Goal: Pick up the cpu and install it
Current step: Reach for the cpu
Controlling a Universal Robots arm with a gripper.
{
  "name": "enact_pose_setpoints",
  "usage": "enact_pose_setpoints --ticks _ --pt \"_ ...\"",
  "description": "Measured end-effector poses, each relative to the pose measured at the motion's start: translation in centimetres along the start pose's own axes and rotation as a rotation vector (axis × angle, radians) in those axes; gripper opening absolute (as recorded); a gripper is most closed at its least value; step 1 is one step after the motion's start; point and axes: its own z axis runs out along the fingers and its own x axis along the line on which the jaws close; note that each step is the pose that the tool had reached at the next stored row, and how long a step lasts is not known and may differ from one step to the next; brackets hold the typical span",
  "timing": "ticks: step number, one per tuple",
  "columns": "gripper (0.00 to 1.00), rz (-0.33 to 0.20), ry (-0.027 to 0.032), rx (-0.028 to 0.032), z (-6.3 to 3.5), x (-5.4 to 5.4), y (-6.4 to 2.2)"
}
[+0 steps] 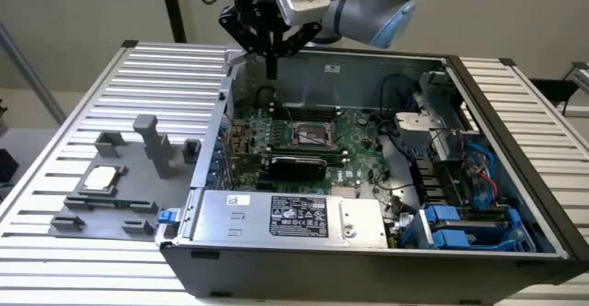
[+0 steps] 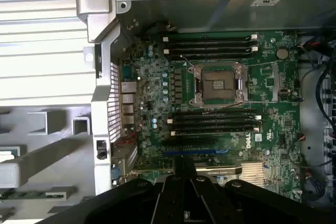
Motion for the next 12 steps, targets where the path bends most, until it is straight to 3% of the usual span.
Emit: enact_pose_setpoints --ticks 12 --pt "0.11 0.000 0.0000 -0.0002 -0.04 0.33 -0.32"
